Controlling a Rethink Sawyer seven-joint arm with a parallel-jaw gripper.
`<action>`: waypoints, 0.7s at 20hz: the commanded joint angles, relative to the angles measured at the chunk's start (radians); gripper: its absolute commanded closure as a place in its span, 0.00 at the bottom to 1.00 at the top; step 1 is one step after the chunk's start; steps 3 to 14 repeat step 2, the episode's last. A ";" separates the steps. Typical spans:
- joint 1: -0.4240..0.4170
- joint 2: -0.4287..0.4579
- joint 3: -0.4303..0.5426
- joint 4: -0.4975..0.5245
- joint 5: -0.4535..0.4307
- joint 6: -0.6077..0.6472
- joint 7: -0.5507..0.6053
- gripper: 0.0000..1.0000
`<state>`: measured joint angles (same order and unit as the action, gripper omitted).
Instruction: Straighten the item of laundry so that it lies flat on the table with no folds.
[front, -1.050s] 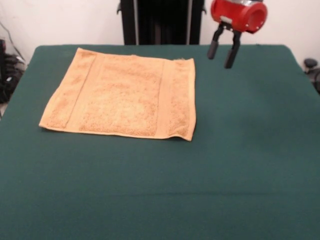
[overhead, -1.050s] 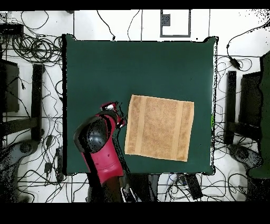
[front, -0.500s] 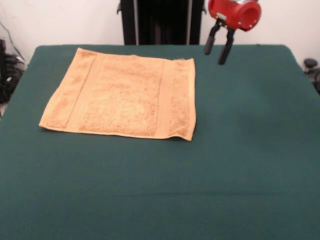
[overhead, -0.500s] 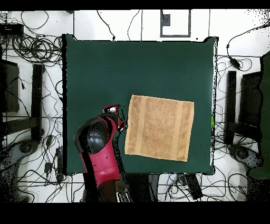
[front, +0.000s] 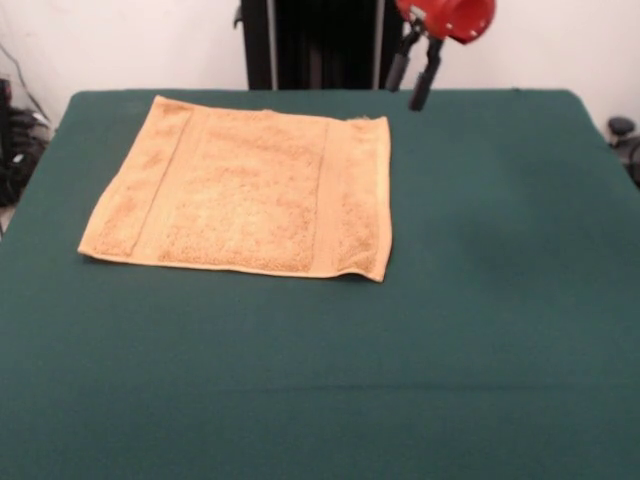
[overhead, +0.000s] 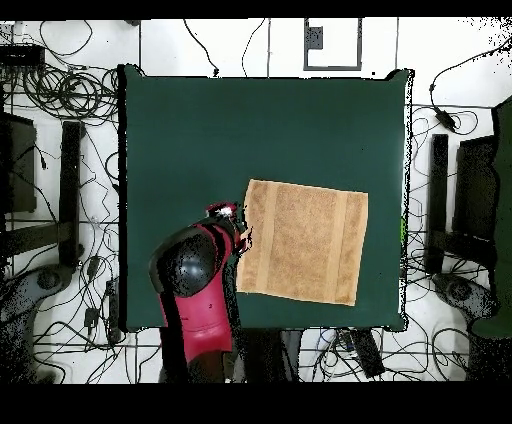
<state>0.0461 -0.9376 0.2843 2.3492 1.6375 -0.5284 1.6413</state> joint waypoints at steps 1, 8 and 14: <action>-0.015 -0.035 0.104 0.061 0.208 -0.014 -0.406 0.00; -0.028 -0.037 0.127 0.059 0.235 -0.015 -0.428 0.00; -0.028 -0.037 0.127 0.059 0.235 -0.015 -0.428 0.00</action>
